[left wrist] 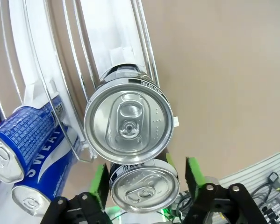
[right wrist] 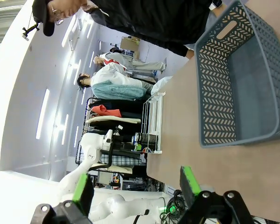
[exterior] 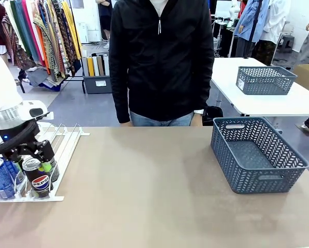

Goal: Retrieve and store the cans from the dispenser.
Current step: Pick up one can from the Automatic Can Dispenser and place it in the middle of the table.

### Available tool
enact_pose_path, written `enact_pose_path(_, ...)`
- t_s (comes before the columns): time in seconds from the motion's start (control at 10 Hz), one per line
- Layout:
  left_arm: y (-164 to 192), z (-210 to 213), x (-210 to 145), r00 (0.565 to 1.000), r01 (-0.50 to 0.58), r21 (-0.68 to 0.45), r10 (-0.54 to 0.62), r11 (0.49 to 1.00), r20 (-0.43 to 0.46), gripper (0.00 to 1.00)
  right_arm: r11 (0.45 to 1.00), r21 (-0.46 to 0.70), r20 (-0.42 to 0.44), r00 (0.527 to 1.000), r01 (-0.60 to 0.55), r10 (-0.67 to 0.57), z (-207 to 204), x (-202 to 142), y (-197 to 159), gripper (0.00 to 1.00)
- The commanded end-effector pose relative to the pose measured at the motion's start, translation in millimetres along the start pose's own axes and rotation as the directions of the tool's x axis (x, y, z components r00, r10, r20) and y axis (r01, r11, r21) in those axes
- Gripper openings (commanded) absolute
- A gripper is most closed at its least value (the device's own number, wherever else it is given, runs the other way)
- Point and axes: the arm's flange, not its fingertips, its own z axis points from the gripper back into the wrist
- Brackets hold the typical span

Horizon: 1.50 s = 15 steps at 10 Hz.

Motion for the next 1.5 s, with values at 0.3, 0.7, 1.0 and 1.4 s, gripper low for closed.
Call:
enact_pose_path(0.3,-3.6,-3.0,7.2,0.999,-0.022,0.057,0.023,0.998,-0.027,0.00,1.000,0.011,-0.001,1.000,-0.019,0.019,2.1,1.4,1.0,1.00)
enact_pose_path(0.7,-5.0,8.1,-0.1,1.000,-0.020,0.070,0.021,0.997,-0.015,0.00,1.000,0.011,-0.001,1.000,-0.019,0.019,2.1,1.4,1.0,1.00)
enact_pose_path(1.0,-21.4,84.2,-41.0,0.997,0.037,0.084,-0.042,0.996,0.064,0.00,1.000,0.011,-0.001,1.000,-0.019,0.019,2.1,1.4,1.0,1.00)
enact_pose_path(1.4,-24.0,165.5,-85.8,0.972,-0.006,0.100,-0.018,0.995,0.235,0.00,1.000,0.011,-0.001,1.000,-0.019,0.019,2.1,1.4,1.0,1.00)
